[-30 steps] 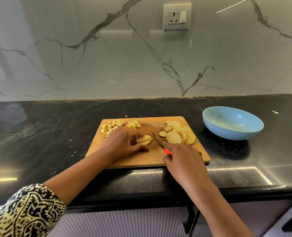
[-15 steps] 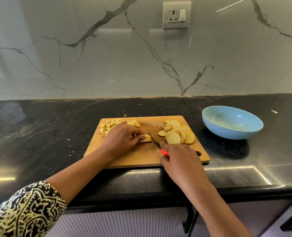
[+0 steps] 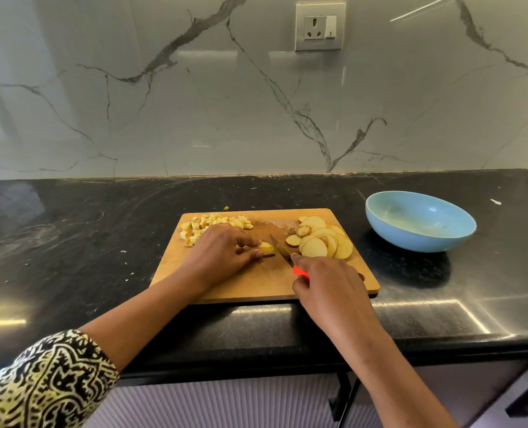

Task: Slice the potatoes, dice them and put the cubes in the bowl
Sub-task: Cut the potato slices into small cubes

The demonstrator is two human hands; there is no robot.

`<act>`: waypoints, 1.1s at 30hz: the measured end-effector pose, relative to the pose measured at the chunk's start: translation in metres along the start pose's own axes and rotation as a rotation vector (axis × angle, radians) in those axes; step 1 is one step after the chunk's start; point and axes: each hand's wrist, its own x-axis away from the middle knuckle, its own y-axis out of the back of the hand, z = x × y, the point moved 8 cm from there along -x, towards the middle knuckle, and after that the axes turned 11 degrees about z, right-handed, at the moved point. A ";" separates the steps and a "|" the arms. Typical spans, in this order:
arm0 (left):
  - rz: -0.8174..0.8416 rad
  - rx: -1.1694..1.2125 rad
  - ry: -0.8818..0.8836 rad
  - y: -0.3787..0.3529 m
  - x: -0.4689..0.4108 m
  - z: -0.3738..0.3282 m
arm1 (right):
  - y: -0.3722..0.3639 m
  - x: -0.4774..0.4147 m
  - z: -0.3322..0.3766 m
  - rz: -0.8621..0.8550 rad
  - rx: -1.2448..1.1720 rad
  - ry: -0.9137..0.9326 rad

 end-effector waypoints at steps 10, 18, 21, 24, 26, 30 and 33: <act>-0.002 -0.005 0.066 -0.005 -0.005 0.009 | 0.004 0.007 0.008 -0.019 -0.005 0.040; -0.021 0.004 0.062 -0.005 -0.006 0.009 | -0.003 -0.004 0.019 0.043 0.044 0.067; -0.023 0.004 0.058 -0.005 -0.005 0.007 | -0.010 -0.020 0.026 0.105 0.106 0.064; -0.030 0.012 0.067 -0.004 -0.002 0.006 | -0.013 -0.014 0.026 0.110 0.130 0.082; -0.035 0.023 0.082 -0.002 0.000 0.006 | -0.012 0.002 0.022 0.091 0.115 0.107; -0.066 0.039 0.097 0.004 0.003 0.004 | -0.004 0.008 0.011 0.107 0.049 0.067; -0.065 0.088 0.105 0.006 0.005 0.004 | -0.003 0.000 0.006 0.082 0.002 0.023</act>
